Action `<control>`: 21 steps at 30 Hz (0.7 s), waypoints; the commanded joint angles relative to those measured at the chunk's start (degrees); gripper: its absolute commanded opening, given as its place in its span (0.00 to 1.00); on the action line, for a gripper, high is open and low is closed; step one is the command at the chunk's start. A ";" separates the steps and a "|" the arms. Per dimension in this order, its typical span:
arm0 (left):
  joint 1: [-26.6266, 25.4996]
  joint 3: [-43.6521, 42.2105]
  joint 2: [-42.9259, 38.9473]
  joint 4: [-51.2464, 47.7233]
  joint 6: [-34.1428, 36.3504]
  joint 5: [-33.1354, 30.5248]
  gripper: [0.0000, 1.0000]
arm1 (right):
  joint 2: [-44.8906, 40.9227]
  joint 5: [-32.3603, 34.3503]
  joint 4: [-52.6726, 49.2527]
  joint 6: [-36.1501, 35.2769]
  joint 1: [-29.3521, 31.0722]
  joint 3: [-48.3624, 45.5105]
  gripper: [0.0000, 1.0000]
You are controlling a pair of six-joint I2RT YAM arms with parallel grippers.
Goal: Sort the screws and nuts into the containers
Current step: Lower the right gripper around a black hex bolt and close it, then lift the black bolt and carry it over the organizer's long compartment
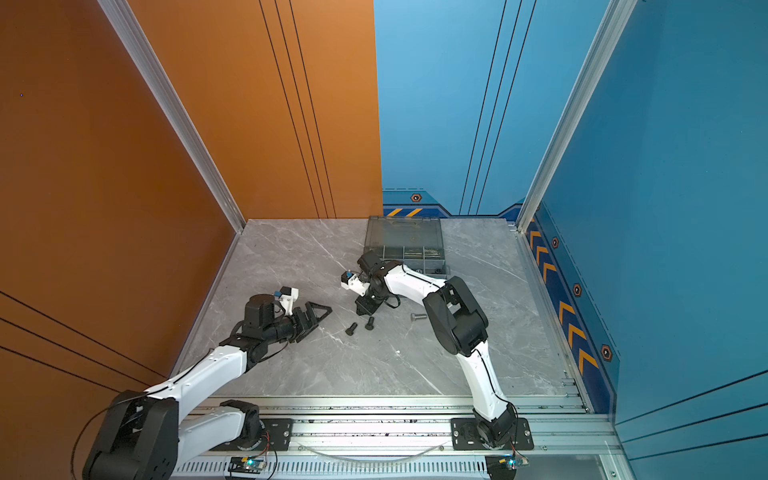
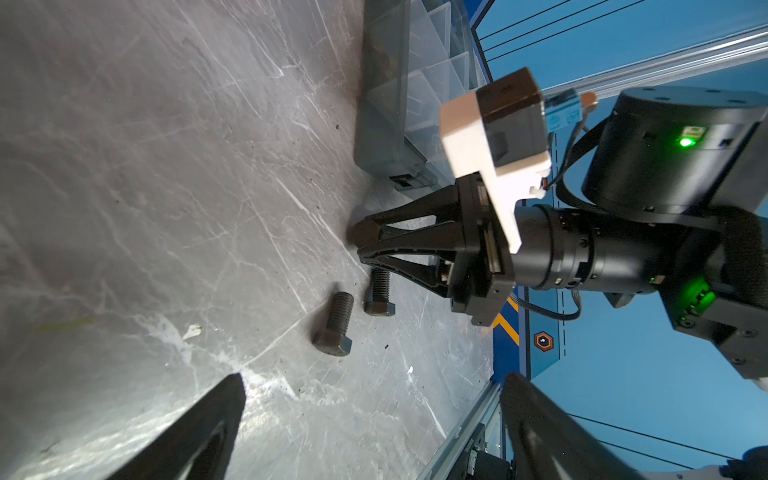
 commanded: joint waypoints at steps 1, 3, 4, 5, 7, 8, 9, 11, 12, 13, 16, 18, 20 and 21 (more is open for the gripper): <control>0.48 -1.01 -0.17 -0.68 1.12 0.23 0.98 | -4.69 -3.28 2.17 1.57 -0.94 -0.68 0.00; 0.49 -1.01 -0.21 -0.66 1.14 0.24 0.98 | -6.98 -3.78 2.51 1.95 -1.27 -0.83 0.00; 0.49 -1.03 -0.22 -0.67 1.18 0.24 0.98 | -7.39 -3.88 2.73 1.96 -1.36 -0.86 0.00; 0.49 -1.12 -0.17 -0.62 1.11 0.22 0.98 | -7.83 -3.89 2.79 2.02 -1.49 -0.83 0.00; 0.51 -1.11 -0.27 -0.60 1.13 0.26 0.98 | -8.72 -3.67 2.93 2.02 -1.95 -1.01 0.00; 0.54 -1.09 -0.30 -0.65 1.09 0.30 0.98 | -9.32 -3.09 2.97 1.98 -2.23 -0.73 0.00; 0.62 -1.11 -0.37 -0.59 1.03 0.31 0.98 | -9.68 -2.65 3.06 1.82 -2.45 -0.55 0.00; 0.58 -1.11 -0.48 -0.68 1.00 0.46 0.98 | -10.35 -1.68 3.06 1.45 -3.31 -0.01 0.00; 0.62 -1.14 -0.48 -0.71 1.05 0.46 0.98 | -10.48 -0.91 3.06 1.25 -3.82 0.31 0.00; 0.63 -1.10 -0.54 -0.71 1.03 0.40 0.98 | -10.49 0.15 2.98 1.05 -4.25 0.74 0.00; 0.61 -1.12 -0.56 -0.75 1.02 0.44 0.98 | -9.97 2.73 2.93 0.52 -5.56 1.93 0.00; 0.56 -1.08 -0.57 -0.70 0.94 0.33 0.98 | -9.30 4.88 3.56 0.48 -6.20 2.26 0.00; 0.63 -1.00 -0.65 -0.72 0.85 0.25 0.98 | -8.38 7.37 3.58 0.39 -6.45 2.87 0.00; 0.57 -0.88 -0.64 -0.78 0.85 0.30 0.98 | -7.98 8.11 3.66 0.39 -6.53 2.94 0.00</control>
